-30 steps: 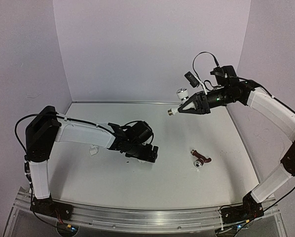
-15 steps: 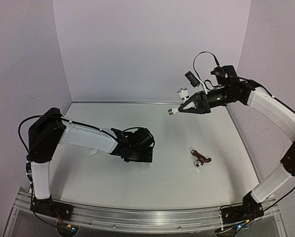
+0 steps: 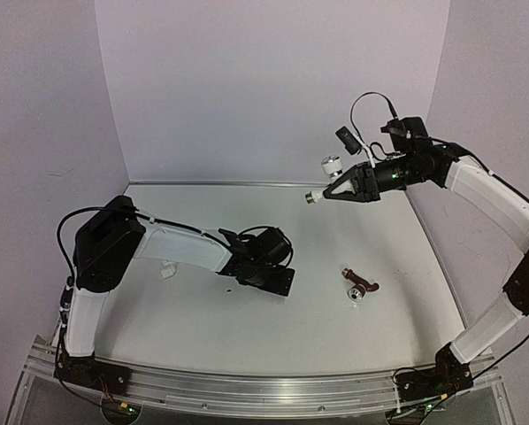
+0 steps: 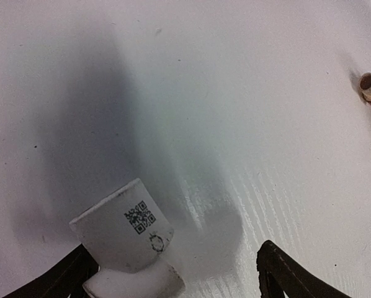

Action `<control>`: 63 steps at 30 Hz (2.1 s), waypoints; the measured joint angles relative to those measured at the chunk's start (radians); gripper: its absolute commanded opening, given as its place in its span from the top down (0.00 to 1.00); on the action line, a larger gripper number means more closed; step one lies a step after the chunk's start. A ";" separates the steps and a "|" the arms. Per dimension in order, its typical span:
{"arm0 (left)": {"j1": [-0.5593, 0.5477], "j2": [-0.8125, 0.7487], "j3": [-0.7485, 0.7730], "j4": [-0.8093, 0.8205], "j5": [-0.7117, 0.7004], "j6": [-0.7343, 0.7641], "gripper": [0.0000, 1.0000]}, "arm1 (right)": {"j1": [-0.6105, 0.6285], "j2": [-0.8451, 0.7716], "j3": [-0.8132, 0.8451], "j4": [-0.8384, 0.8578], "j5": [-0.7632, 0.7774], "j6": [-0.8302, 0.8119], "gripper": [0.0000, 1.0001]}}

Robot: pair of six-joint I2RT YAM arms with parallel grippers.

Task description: Install the water faucets

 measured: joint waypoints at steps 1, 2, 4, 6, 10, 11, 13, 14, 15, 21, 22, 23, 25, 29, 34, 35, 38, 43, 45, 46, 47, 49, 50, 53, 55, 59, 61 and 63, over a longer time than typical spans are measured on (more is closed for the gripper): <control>0.002 0.003 0.005 0.000 0.010 0.014 0.16 | 0.000 0.000 0.000 0.000 0.000 0.000 1.00; 0.005 0.010 0.010 0.003 0.036 0.052 0.17 | 0.000 0.000 0.000 0.000 0.000 0.000 1.00; 0.009 0.014 0.010 0.009 0.071 0.101 0.22 | 0.000 0.000 0.000 0.000 0.000 0.000 1.00; 0.017 0.018 0.010 0.016 0.103 0.149 0.35 | -0.002 0.000 0.000 0.000 0.000 0.000 1.00; 0.039 0.021 0.010 0.031 0.136 0.208 0.48 | -0.005 0.000 0.000 0.000 0.000 0.000 1.00; 0.044 0.022 0.010 0.034 0.139 0.212 0.50 | -0.005 0.000 0.000 0.000 -0.001 0.000 1.00; 0.052 0.024 0.010 0.039 0.138 0.219 0.53 | -0.005 0.000 0.000 0.000 -0.001 0.000 1.00; 0.056 0.025 0.010 0.043 0.137 0.222 0.54 | -0.005 0.000 0.000 0.000 -0.002 0.000 1.00; 0.060 0.026 0.010 0.049 0.137 0.222 0.56 | -0.005 0.000 0.000 0.000 -0.003 0.000 1.00; 0.068 0.029 -0.004 0.110 0.113 0.222 0.70 | -0.006 0.000 -0.002 0.000 -0.007 -0.001 1.00; 0.068 0.029 -0.010 0.116 0.112 0.222 0.74 | -0.006 0.000 -0.002 0.000 -0.007 -0.001 1.00; 0.068 0.029 -0.014 0.117 0.111 0.222 0.80 | -0.006 0.000 -0.004 0.000 -0.007 -0.002 1.00; 0.067 0.029 -0.028 0.135 0.105 0.225 0.86 | -0.006 0.000 -0.008 0.000 -0.007 -0.004 1.00; 0.062 -0.028 -0.114 0.157 0.103 0.230 0.92 | -0.006 0.000 -0.018 0.000 -0.007 -0.009 1.00; 0.038 -0.175 -0.282 0.135 0.140 0.253 0.94 | -0.010 0.000 -0.034 0.000 -0.007 -0.016 1.00; 0.033 -0.200 -0.304 0.134 0.156 0.260 0.94 | -0.010 0.000 -0.035 -0.001 -0.007 -0.018 1.00; 0.017 -0.312 -0.390 0.137 0.237 0.295 0.93 | -0.010 0.000 -0.042 0.001 -0.008 -0.026 1.00; -0.007 -0.528 -0.477 0.147 0.377 0.379 0.92 | -0.011 0.001 -0.106 0.002 -0.035 -0.038 1.00; -0.009 -0.570 -0.477 0.148 0.412 0.409 0.92 | -0.011 0.004 -0.135 0.000 -0.050 -0.041 1.00; -0.009 -0.582 -0.477 0.148 0.426 0.431 0.92 | -0.011 0.008 -0.152 0.001 -0.061 -0.045 1.00; -0.009 -0.581 -0.477 0.148 0.429 0.441 0.92 | -0.011 0.010 -0.160 0.000 -0.065 -0.046 1.00; -0.016 -0.557 -0.472 0.126 0.417 0.467 0.92 | -0.011 0.013 -0.175 -0.001 -0.069 -0.050 1.00; -0.020 -0.535 -0.465 0.110 0.406 0.476 0.92 | -0.011 0.014 -0.177 -0.002 -0.069 -0.052 1.00; -0.044 -0.434 -0.418 0.039 0.362 0.500 0.91 | -0.011 0.014 -0.178 0.001 -0.068 -0.054 1.00; -0.068 -0.357 -0.380 -0.018 0.327 0.516 0.89 | -0.011 0.014 -0.178 0.000 -0.065 -0.054 1.00; -0.096 -0.280 -0.346 -0.082 0.284 0.529 0.83 | -0.013 0.014 -0.178 0.001 -0.062 -0.057 1.00; -0.101 -0.277 -0.343 -0.089 0.267 0.536 0.79 | -0.014 0.014 -0.180 0.001 -0.060 -0.061 1.00; -0.101 -0.277 -0.342 -0.087 0.253 0.541 0.76 | -0.015 0.014 -0.185 0.002 -0.058 -0.066 1.00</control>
